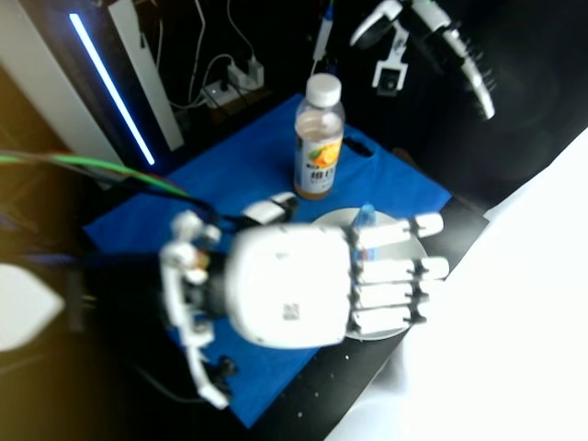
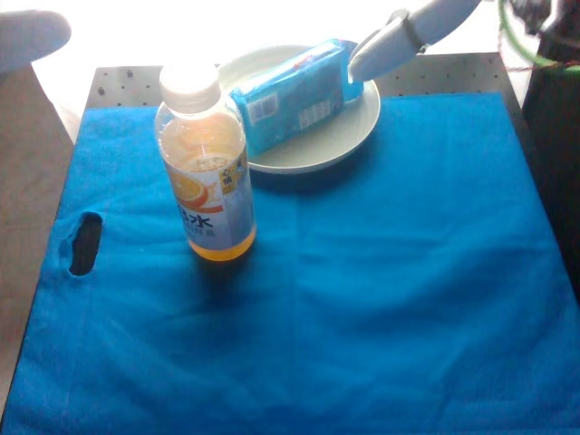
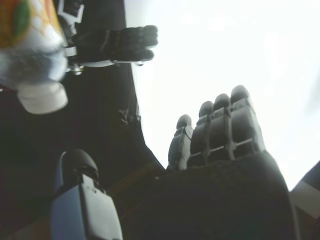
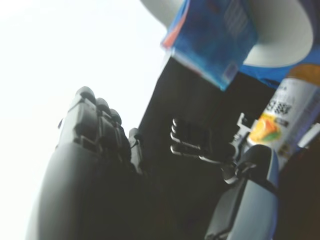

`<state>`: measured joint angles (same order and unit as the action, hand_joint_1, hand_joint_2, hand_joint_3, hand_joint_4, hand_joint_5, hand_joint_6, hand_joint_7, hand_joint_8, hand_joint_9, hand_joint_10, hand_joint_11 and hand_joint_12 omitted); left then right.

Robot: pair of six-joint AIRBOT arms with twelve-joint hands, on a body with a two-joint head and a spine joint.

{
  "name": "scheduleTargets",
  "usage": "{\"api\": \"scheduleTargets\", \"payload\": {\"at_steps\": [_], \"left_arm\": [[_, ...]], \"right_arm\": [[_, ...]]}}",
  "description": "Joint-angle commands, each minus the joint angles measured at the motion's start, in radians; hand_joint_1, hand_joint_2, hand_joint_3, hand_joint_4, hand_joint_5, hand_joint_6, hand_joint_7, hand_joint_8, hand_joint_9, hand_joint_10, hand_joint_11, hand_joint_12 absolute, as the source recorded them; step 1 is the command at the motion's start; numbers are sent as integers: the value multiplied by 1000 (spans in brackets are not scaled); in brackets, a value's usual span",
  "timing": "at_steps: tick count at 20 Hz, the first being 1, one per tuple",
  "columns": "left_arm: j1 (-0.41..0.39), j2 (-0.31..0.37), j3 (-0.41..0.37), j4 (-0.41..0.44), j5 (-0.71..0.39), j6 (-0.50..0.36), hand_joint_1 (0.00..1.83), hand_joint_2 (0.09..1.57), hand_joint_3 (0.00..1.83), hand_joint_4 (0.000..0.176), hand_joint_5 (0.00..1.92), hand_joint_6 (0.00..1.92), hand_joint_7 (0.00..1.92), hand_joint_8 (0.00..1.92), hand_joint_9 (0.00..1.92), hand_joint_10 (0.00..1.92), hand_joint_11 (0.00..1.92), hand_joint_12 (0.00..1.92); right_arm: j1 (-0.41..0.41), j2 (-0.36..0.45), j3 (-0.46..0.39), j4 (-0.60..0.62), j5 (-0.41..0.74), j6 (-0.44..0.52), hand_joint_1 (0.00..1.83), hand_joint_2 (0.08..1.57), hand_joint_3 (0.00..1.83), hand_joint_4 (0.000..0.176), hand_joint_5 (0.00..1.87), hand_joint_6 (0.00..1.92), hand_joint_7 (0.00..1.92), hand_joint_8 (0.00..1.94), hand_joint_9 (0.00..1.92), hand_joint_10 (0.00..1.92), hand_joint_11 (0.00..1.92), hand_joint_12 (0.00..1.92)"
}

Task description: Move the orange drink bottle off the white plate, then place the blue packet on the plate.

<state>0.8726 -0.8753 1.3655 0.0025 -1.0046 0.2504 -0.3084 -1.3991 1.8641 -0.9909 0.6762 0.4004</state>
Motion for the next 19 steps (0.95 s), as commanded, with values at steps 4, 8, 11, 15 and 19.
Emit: {"api": "scheduleTargets", "payload": {"at_steps": [4,8,11,15,19], "left_arm": [[-4,44,-52,-45,-199,46,277,874,0,176,0,0,0,0,1,0,2,1],[12,81,-103,-45,-284,78,257,907,15,176,0,0,0,0,0,0,15,8],[17,122,-157,-38,-358,122,181,934,16,116,0,0,15,4,9,2,58,30],[17,129,-171,-36,-425,133,340,952,17,170,0,0,26,9,0,0,0,0],[17,151,-208,-42,-539,167,306,987,0,119,32,10,34,10,0,0,0,0]], "right_arm": [[14,205,-220,268,154,-192,833,588,5,176,0,0,0,0,0,0,0,0],[2,294,-317,372,187,-315,822,600,6,176,0,0,0,0,0,0,0,0],[-47,347,-367,484,301,-355,874,623,12,176,0,0,0,0,0,0,0,0],[-143,419,-457,673,440,-491,870,651,15,176,0,0,0,0,0,0,0,0],[-184,492,-543,741,560,-513,746,667,16,176,0,0,8,2,0,0,20,9]]}}
